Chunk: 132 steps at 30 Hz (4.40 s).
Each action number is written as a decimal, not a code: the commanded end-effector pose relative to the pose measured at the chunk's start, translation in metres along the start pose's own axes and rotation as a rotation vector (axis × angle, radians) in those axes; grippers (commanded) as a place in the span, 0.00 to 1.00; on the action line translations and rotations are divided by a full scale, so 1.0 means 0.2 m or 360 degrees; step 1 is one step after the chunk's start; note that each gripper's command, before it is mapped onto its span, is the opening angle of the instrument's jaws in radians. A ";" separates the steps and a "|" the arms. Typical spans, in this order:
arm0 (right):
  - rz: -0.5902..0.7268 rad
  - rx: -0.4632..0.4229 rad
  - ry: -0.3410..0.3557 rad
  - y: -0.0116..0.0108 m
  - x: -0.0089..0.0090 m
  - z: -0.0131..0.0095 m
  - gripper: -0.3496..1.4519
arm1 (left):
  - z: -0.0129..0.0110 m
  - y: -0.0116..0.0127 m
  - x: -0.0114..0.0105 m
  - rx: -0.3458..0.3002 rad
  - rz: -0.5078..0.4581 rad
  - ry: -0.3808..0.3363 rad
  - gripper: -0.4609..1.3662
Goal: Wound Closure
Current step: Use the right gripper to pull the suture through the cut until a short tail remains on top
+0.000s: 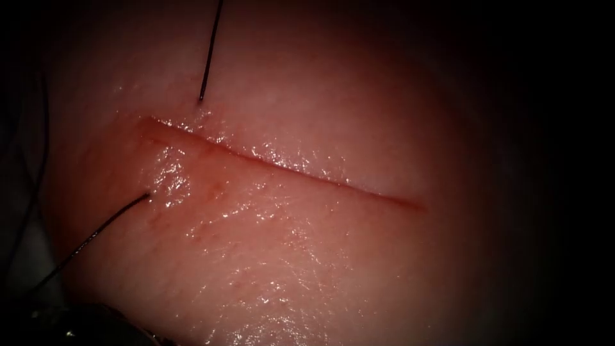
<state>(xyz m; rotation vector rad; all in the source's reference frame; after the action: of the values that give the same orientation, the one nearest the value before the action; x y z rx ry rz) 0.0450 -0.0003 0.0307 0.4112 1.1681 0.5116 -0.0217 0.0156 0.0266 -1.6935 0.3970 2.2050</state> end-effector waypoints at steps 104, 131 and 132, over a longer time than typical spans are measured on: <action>-0.0299 0.0148 -0.0190 -0.001 -0.013 -0.017 0.00 | 0.042 -0.023 -0.048 0.0102 -0.0039 -0.0125 0.06; -0.0360 0.0626 -0.0345 -0.056 -0.025 0.017 0.00 | 0.048 -0.020 -0.057 0.0098 -0.0053 -0.0135 0.06; -0.0360 0.0638 -0.0346 -0.057 -0.026 0.018 0.00 | 0.048 -0.020 -0.057 0.0097 -0.0053 -0.0134 0.06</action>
<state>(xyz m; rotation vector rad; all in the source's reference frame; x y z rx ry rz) 0.0489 -0.0130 0.0294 0.6628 1.0888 0.0215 -0.0257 0.0222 0.0400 -1.5530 0.4184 2.2044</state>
